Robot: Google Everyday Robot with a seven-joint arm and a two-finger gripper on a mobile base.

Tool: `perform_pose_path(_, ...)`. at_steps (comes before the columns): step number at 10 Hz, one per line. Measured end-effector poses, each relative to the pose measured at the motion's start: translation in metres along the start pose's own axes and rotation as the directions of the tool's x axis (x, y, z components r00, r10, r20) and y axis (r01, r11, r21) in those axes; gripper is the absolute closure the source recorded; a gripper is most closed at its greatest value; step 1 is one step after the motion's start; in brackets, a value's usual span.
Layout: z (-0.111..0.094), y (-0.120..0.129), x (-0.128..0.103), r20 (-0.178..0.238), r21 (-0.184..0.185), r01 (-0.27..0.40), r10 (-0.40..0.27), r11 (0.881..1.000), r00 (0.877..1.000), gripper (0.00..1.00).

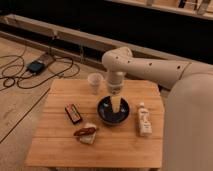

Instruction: Pick up the ceramic bowl

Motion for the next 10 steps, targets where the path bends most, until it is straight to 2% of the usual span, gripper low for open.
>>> perform_pose_path(2,0.004,-0.002,-0.001,0.01,-0.002,-0.013,0.013,1.0,1.0,0.2)
perform_pose_path(4,0.021,-0.007,0.002,0.028,-0.007,-0.074,0.075,0.997,0.997,0.2)
perform_pose_path(6,0.036,-0.006,0.013,0.025,-0.023,-0.145,0.146,0.989,0.989,0.2)
perform_pose_path(8,0.048,-0.005,0.03,0.011,-0.032,-0.221,0.222,0.975,0.975,0.2)
perform_pose_path(10,0.056,-0.002,0.052,-0.016,-0.036,-0.318,0.318,0.947,0.948,0.2)
